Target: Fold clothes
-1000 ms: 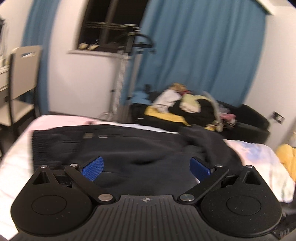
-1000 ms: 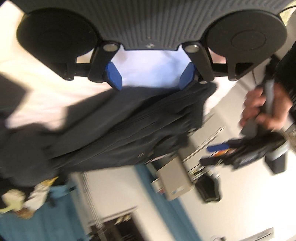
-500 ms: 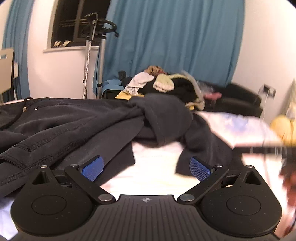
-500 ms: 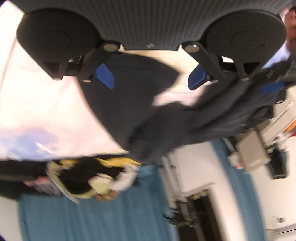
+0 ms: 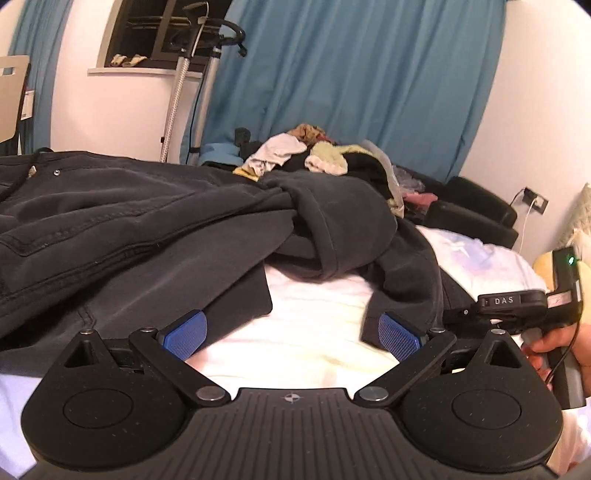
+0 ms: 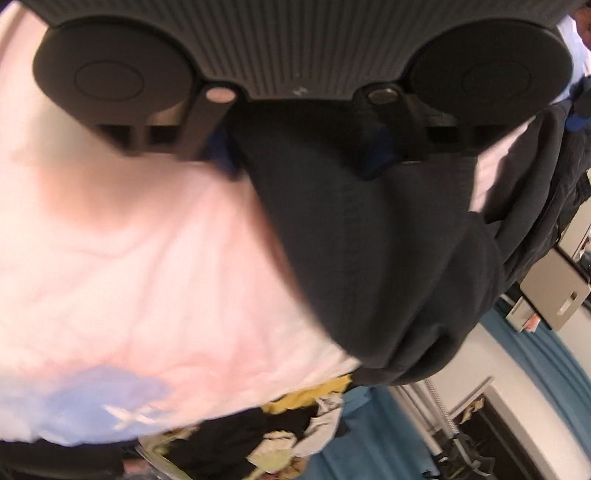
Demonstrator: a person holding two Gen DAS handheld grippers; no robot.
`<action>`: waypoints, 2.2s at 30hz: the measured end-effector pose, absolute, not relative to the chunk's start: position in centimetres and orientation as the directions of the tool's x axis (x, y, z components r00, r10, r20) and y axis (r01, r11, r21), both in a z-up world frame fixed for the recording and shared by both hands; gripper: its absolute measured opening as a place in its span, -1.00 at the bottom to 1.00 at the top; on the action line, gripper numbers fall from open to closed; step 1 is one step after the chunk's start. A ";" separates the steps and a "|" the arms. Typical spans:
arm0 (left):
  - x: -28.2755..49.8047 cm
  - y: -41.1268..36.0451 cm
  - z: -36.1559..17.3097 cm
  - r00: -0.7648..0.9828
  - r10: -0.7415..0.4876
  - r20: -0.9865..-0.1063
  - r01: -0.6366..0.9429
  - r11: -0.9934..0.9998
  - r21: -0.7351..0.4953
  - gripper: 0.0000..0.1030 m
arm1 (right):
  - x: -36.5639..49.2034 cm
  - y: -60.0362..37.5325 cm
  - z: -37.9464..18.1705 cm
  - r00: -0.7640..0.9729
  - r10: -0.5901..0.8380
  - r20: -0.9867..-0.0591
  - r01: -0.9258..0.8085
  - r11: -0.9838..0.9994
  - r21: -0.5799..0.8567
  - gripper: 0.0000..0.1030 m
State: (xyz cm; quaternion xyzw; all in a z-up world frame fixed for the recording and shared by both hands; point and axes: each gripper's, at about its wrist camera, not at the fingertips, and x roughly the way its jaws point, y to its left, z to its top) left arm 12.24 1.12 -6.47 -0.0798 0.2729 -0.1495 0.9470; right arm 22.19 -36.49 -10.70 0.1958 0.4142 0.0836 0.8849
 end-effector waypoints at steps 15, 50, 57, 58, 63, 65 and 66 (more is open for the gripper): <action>12.0 3.0 -6.1 0.868 -0.254 -0.427 0.167 0.959 -0.229 0.95 | 33.8 -37.7 -1.9 0.758 -0.178 -0.627 0.030 0.970 -0.240 -0.84; 10.7 2.6 -6.0 0.915 -0.253 -0.315 0.225 0.967 -0.121 0.95 | 20.4 -31.4 -1.2 0.864 0.100 -0.493 0.011 0.976 0.217 0.35; 9.0 2.1 -5.0 0.930 -0.223 -0.293 0.211 0.975 -0.072 0.95 | 13.8 -27.4 0.4 0.873 0.242 -0.423 -0.074 0.924 0.376 0.37; 8.9 2.1 -5.0 0.932 -0.213 -0.293 0.203 0.977 -0.064 0.95 | 13.3 -27.3 0.2 0.871 0.252 -0.423 -0.073 0.916 0.394 0.37; 10.7 1.2 -4.6 0.924 -0.179 -0.337 0.207 0.977 0.049 0.95 | 12.1 -27.6 -0.5 0.870 0.233 -0.435 -0.037 0.910 0.413 0.37; 12.3 0.4 -4.4 0.919 -0.164 -0.359 0.223 0.966 0.129 0.95 | 12.7 -28.2 -0.7 0.874 0.223 -0.432 -0.024 0.907 0.421 0.37; 13.2 0.0 -4.3 0.918 -0.154 -0.366 0.228 0.959 0.170 0.95 | 12.8 -28.8 -1.0 0.876 0.231 -0.423 -0.019 0.894 0.449 0.37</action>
